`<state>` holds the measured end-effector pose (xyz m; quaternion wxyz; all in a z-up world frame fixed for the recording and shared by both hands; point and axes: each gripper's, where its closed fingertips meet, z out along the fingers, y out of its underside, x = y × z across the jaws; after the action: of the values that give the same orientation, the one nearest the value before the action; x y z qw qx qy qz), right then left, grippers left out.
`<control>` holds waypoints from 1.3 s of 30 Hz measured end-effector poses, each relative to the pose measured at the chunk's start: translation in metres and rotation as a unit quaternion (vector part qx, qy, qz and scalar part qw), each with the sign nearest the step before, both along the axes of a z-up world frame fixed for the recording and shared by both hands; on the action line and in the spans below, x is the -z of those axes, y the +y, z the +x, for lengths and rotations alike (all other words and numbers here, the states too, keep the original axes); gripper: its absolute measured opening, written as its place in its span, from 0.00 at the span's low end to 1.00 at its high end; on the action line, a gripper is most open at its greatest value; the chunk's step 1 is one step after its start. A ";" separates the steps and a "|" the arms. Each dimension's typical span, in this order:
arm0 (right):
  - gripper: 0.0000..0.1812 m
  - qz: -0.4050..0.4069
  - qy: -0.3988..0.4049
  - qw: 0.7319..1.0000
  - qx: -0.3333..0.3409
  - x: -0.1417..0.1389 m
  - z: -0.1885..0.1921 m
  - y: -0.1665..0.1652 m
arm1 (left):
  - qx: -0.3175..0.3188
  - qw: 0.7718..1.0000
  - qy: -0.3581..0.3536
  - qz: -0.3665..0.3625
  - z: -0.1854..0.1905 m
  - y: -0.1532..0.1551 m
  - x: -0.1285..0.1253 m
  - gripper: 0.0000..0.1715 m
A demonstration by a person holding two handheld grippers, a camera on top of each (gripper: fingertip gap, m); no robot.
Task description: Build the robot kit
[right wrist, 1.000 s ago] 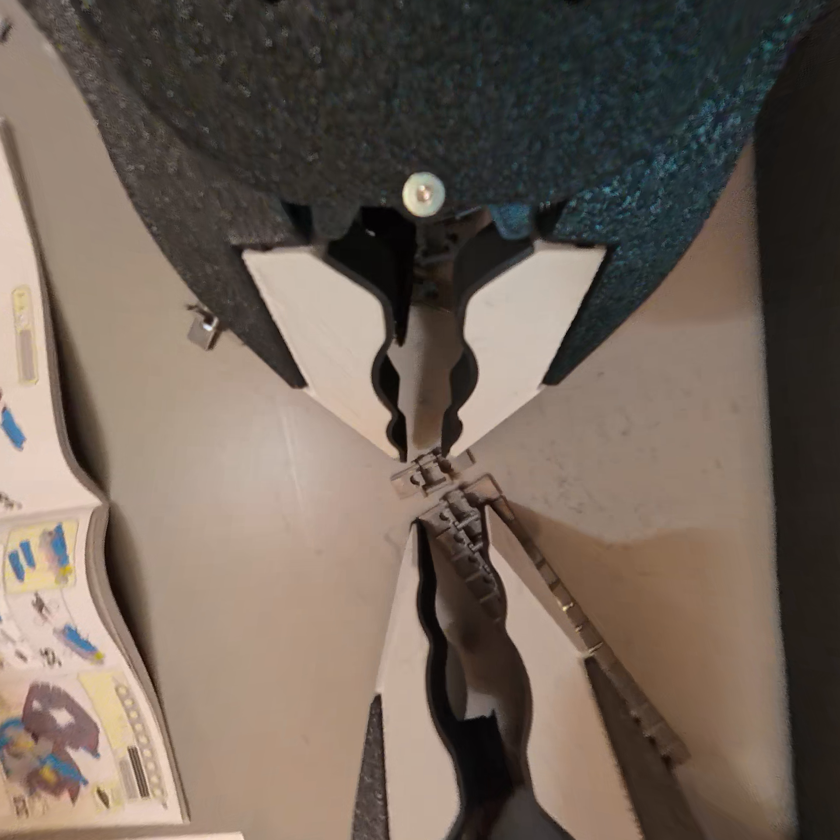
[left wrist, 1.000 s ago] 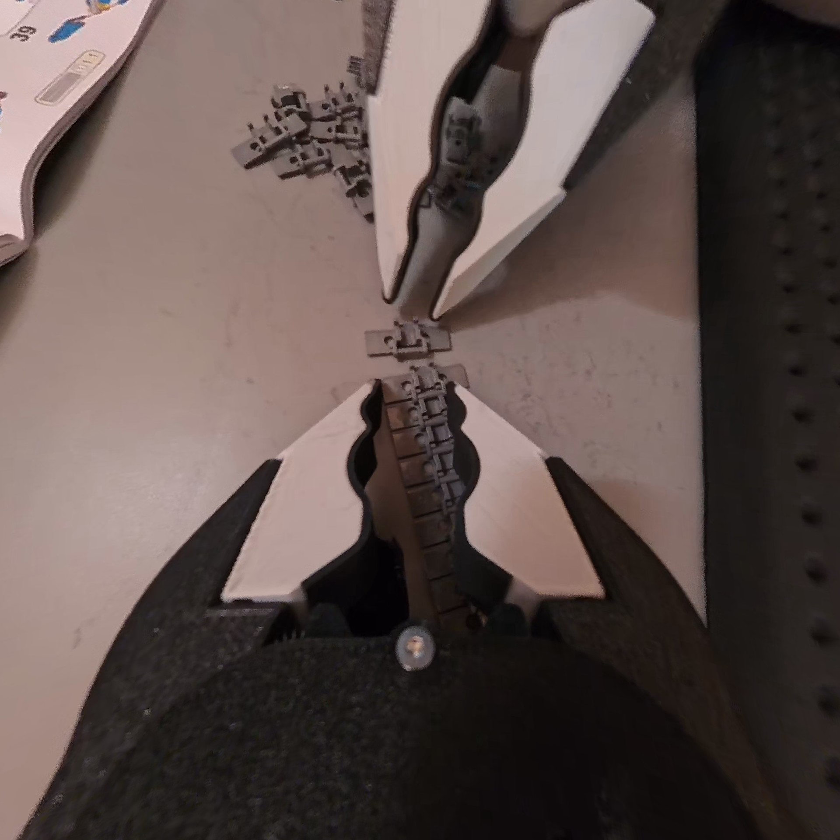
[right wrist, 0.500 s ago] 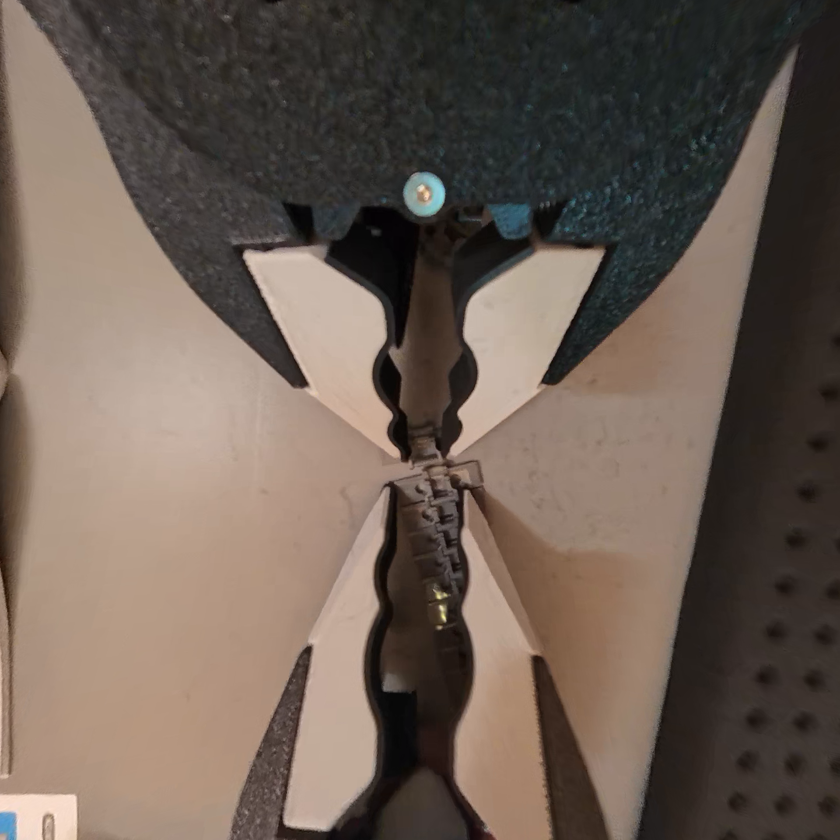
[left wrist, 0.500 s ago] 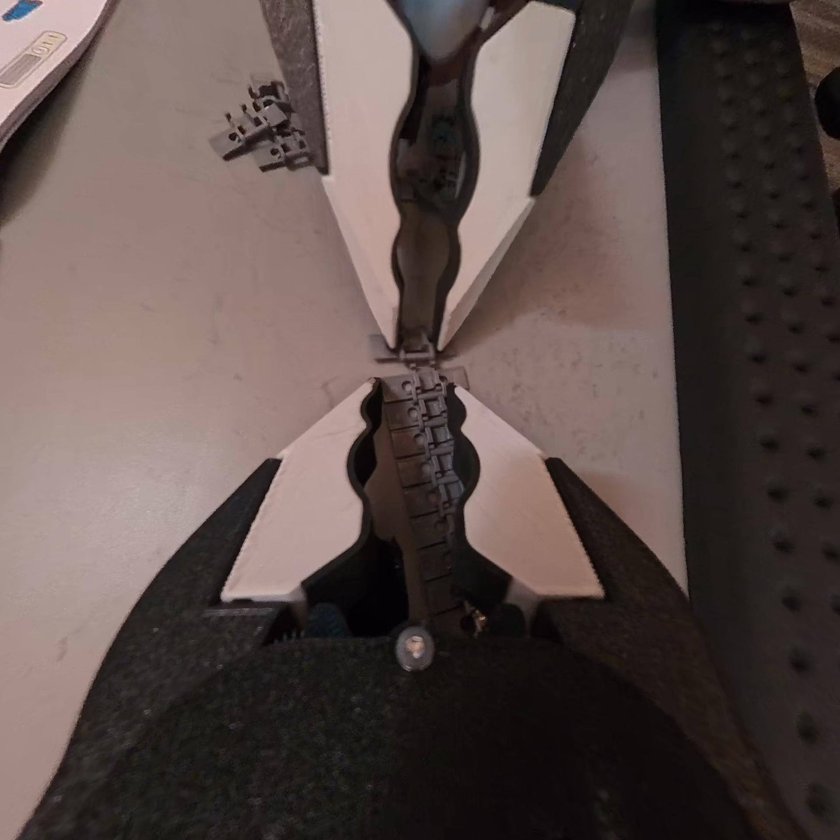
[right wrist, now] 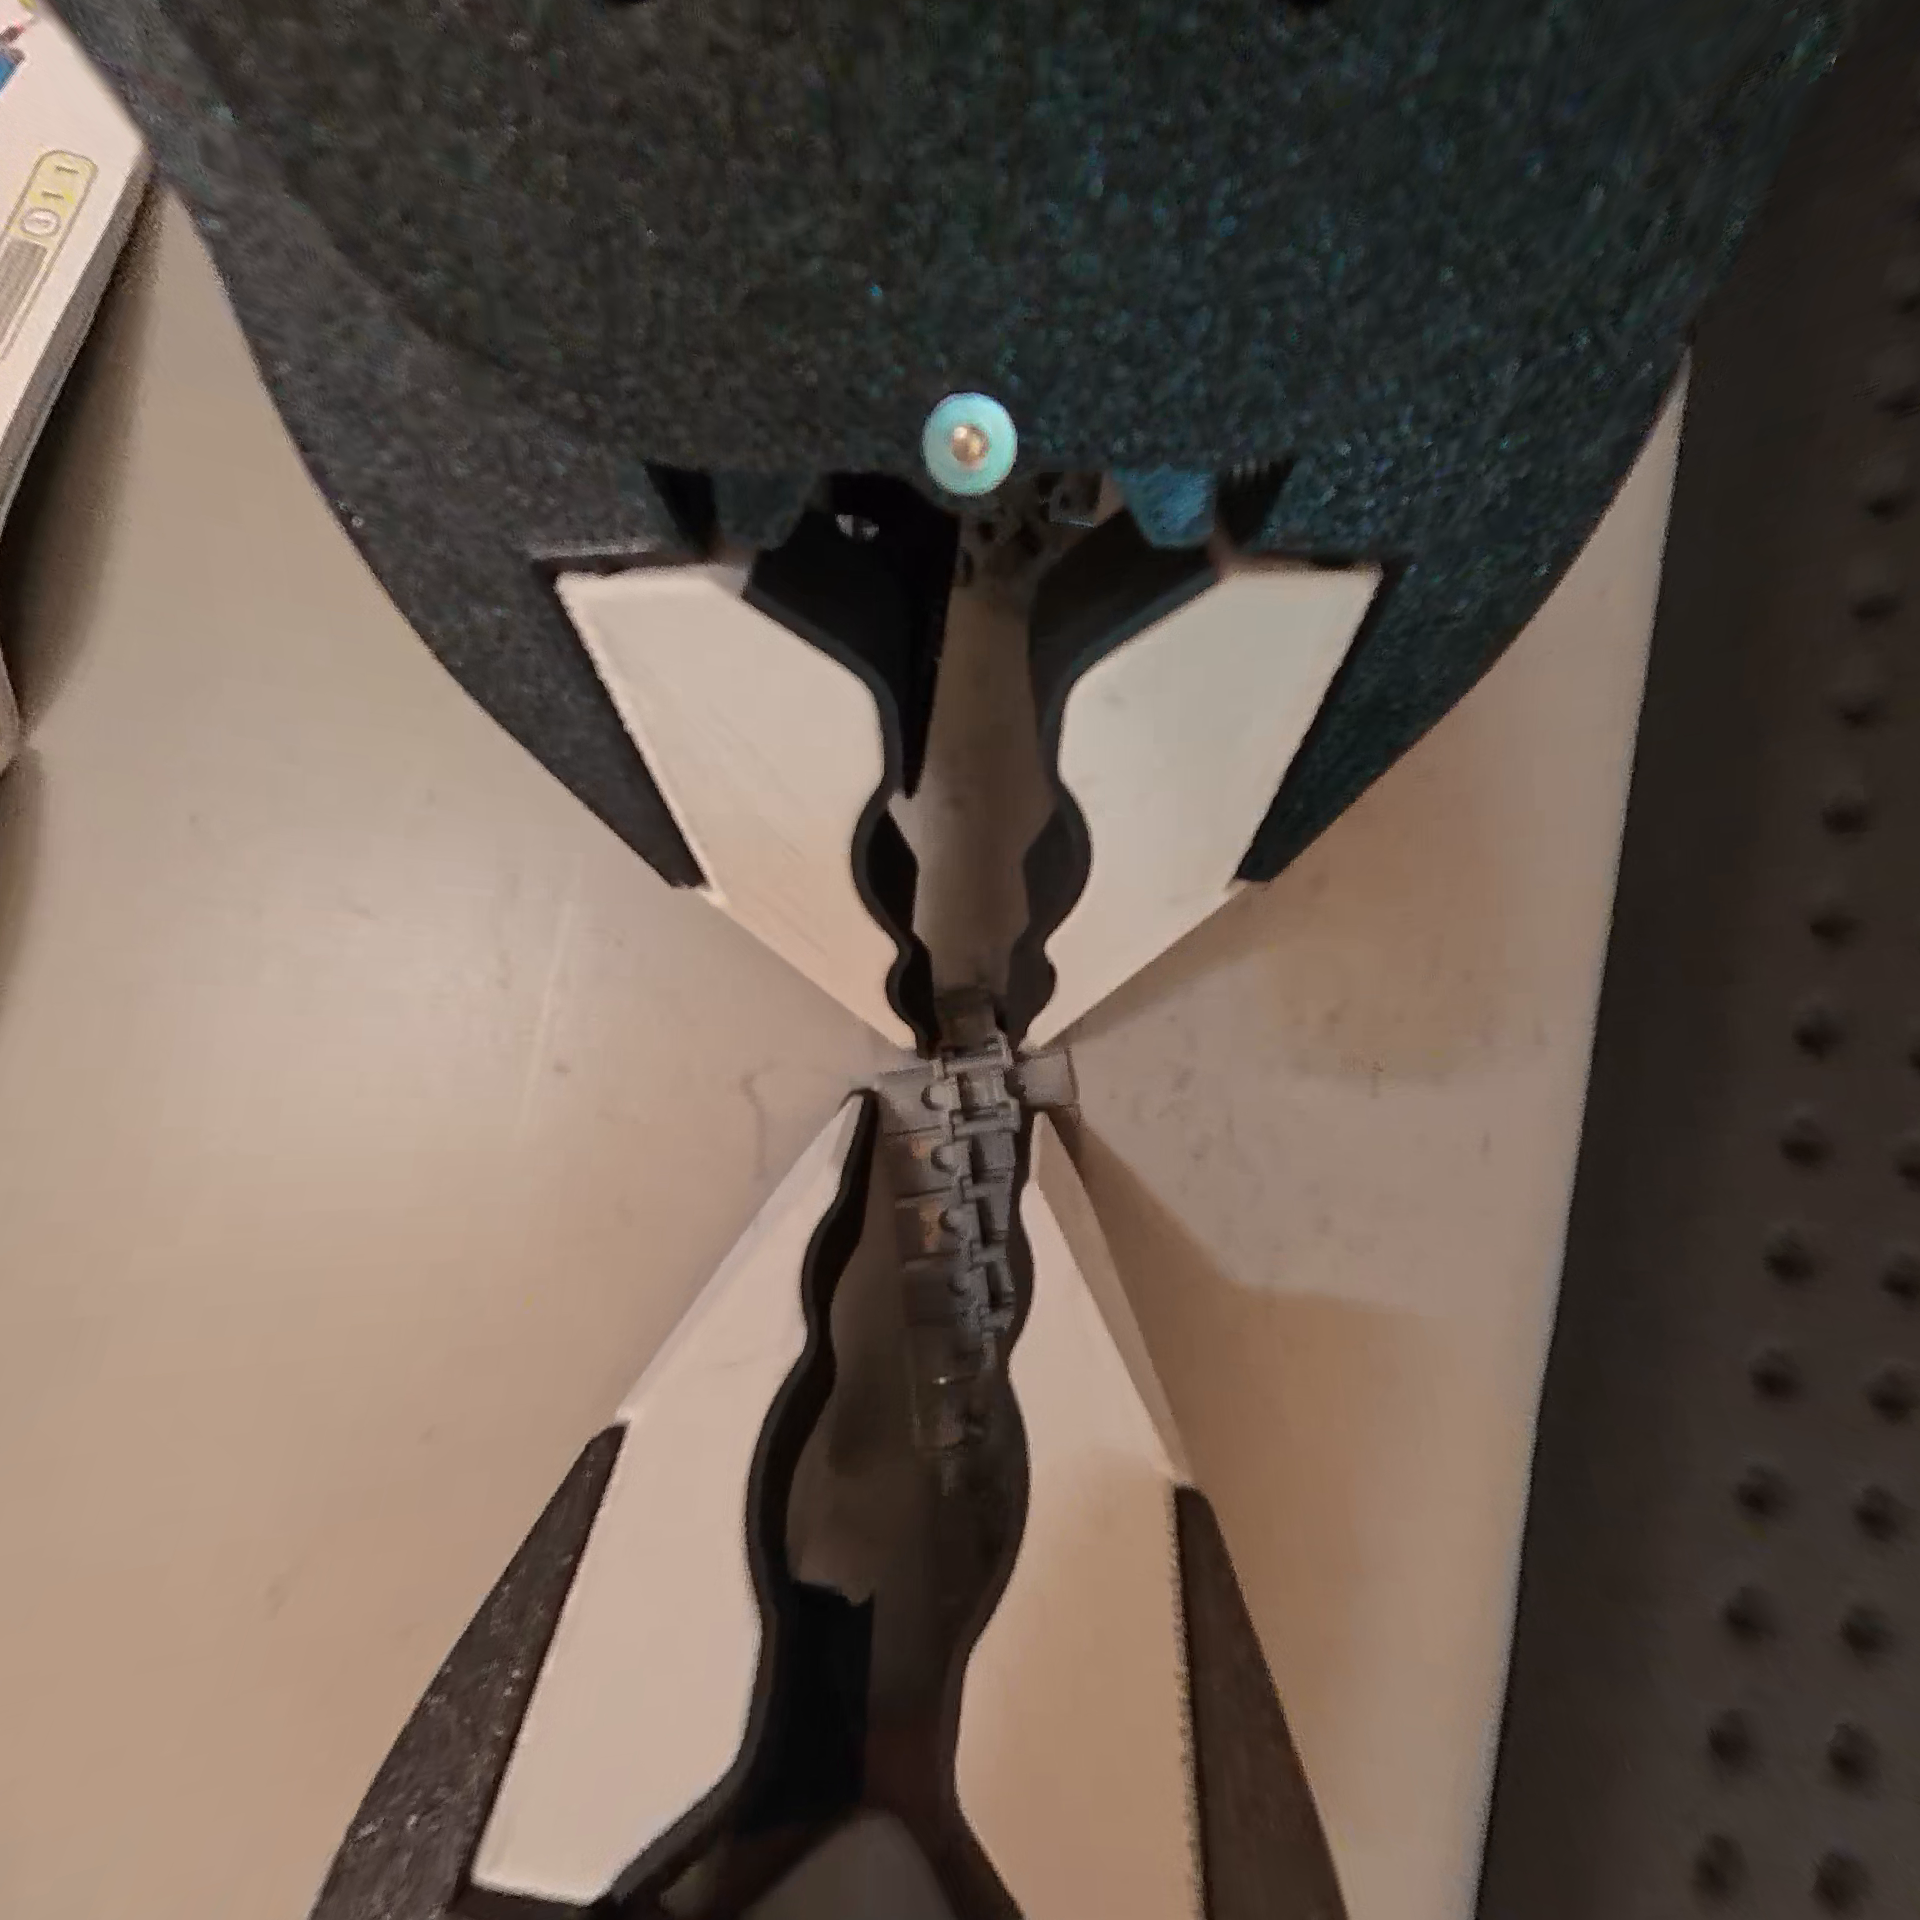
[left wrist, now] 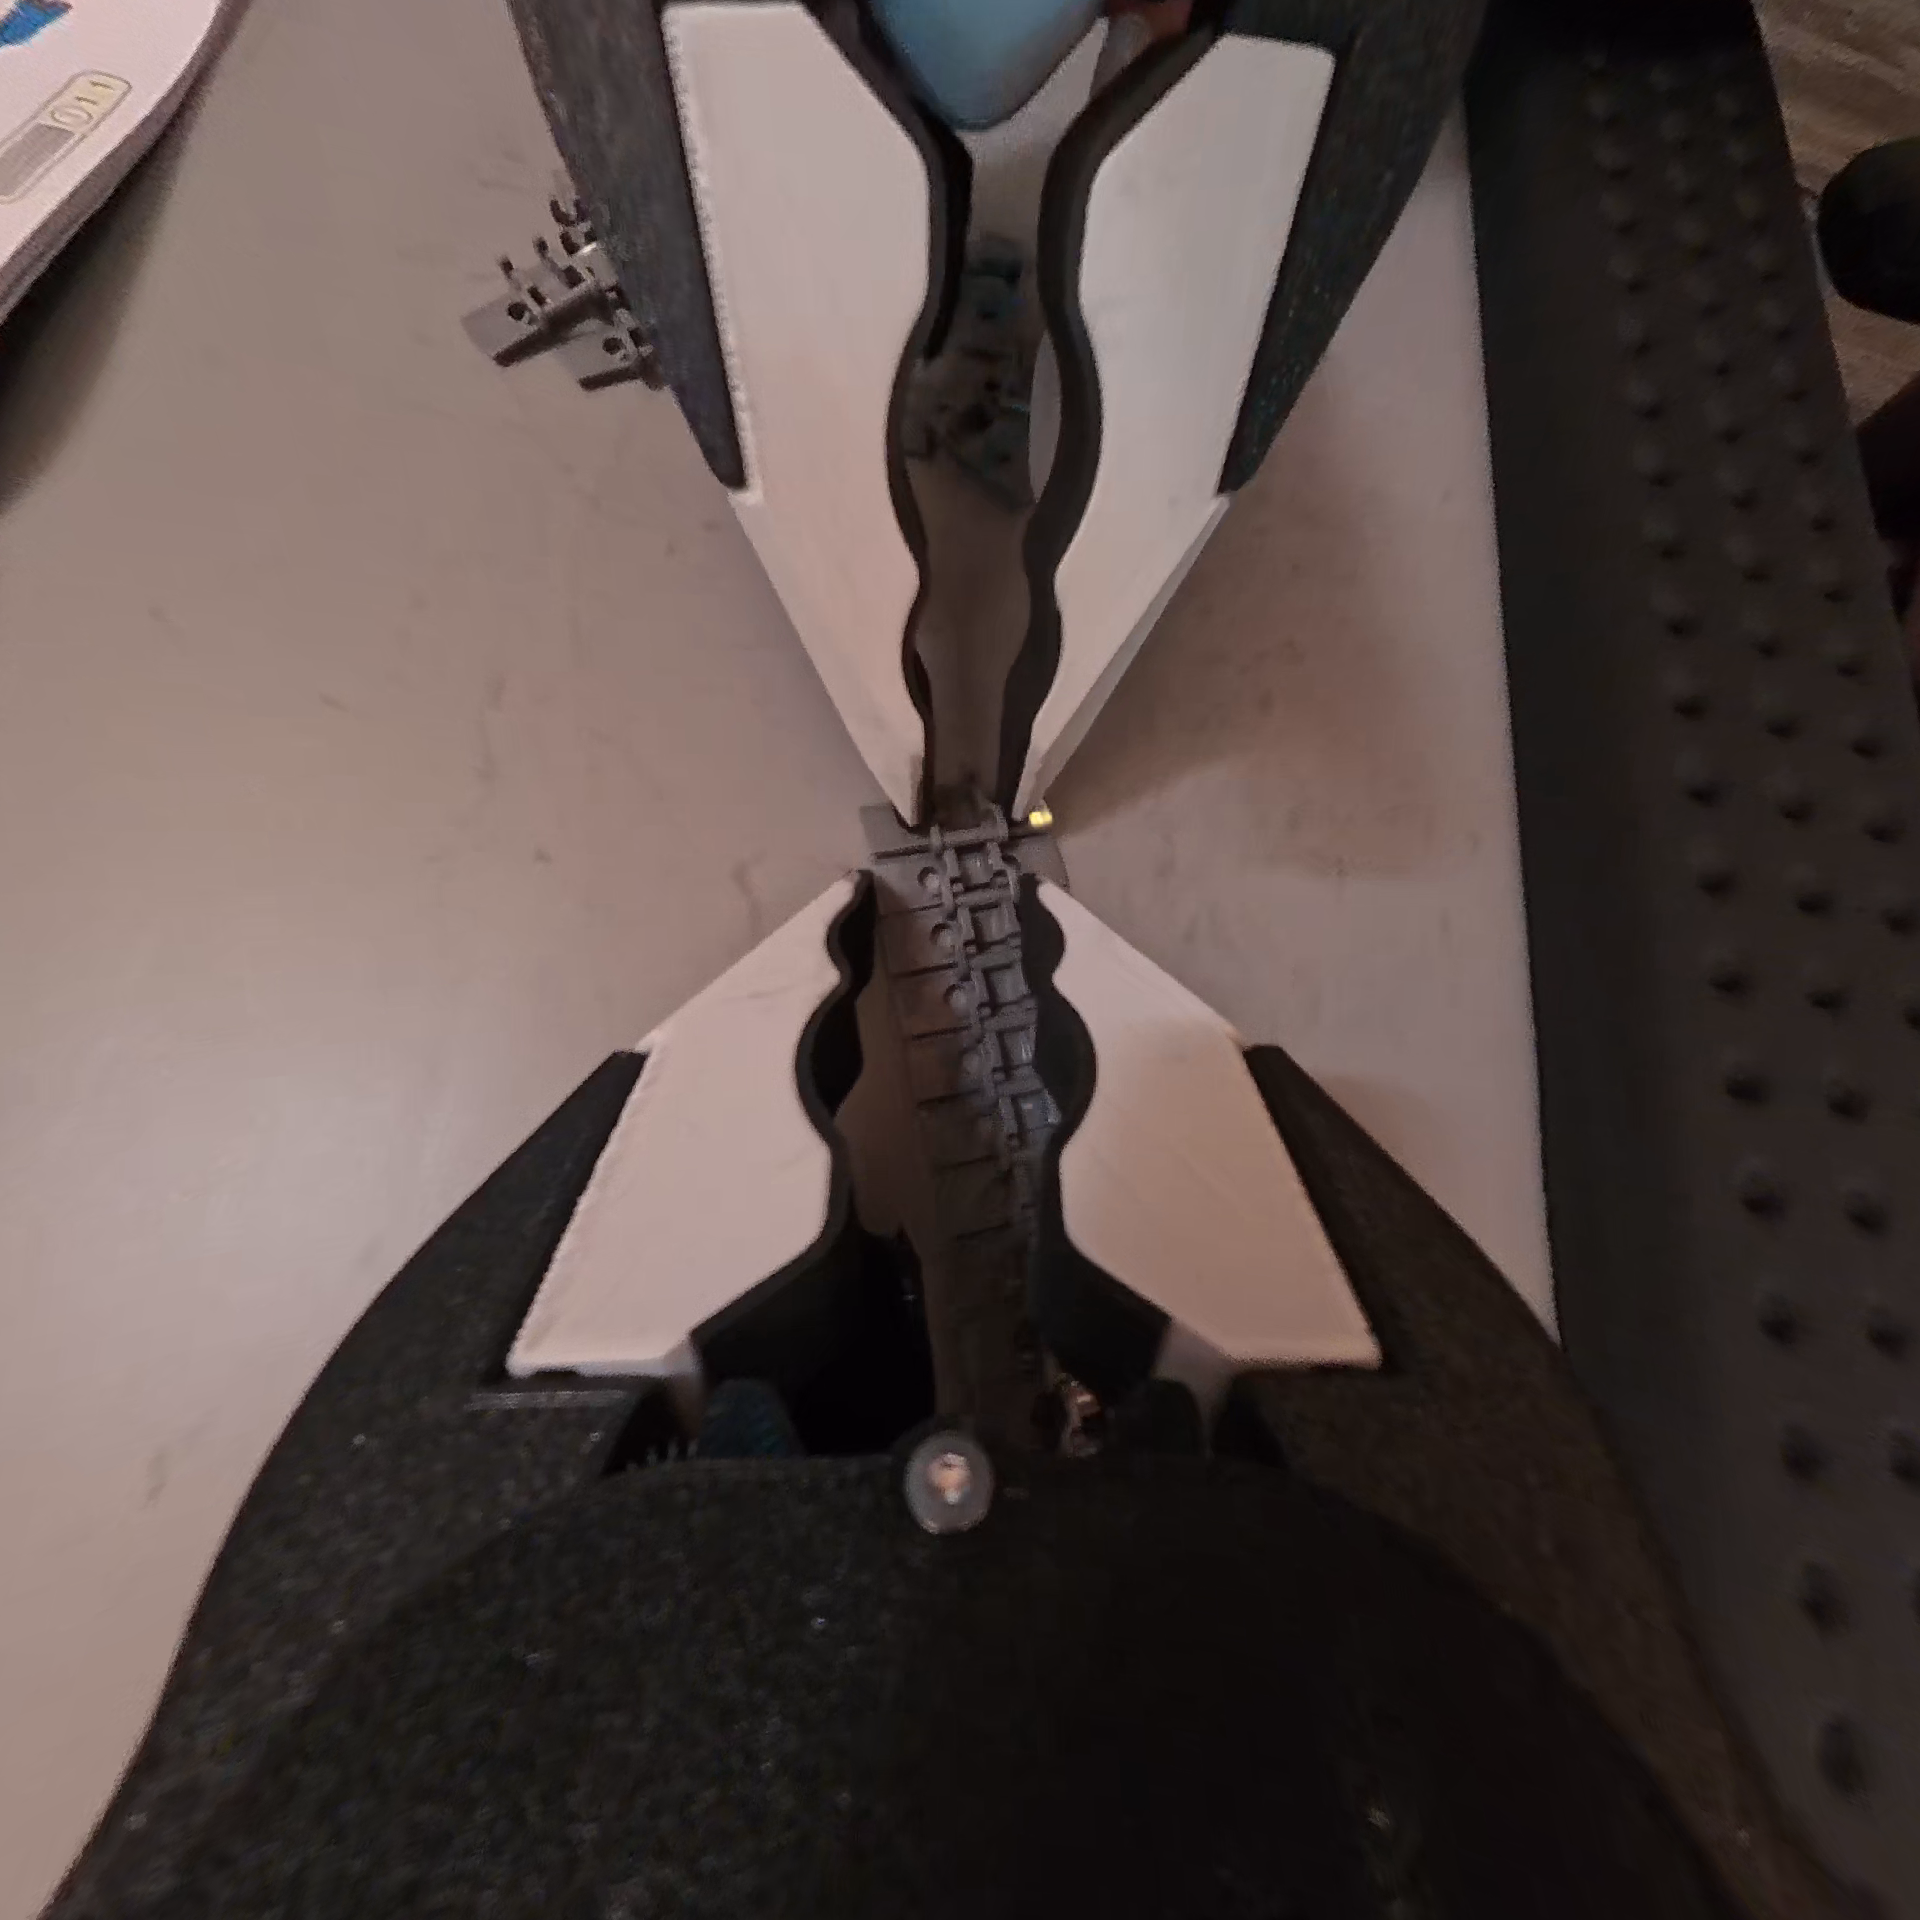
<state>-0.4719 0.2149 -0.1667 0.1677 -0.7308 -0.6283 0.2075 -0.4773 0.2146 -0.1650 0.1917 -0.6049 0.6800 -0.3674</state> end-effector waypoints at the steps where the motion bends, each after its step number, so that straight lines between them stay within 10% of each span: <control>1: 0.08 0.001 -0.002 1.000 0.000 0.000 -0.001 0.000 | 0.002 1.000 -0.007 -0.003 -0.001 0.001 -0.003 0.13; 6: 0.08 0.003 0.005 1.000 0.001 0.000 -0.001 0.000 | 0.008 0.998 -0.055 -0.042 0.003 -0.004 -0.022 0.00; 39: 0.00 0.071 0.038 0.996 0.043 -0.004 -0.003 -0.003 | -0.043 0.999 -0.003 -0.016 0.005 -0.004 -0.003 0.00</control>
<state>-0.4751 0.2120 -0.1626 0.2514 -0.7349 -0.6028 0.1828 -0.4728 0.2102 -0.1621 0.1990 -0.6356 0.6468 -0.3716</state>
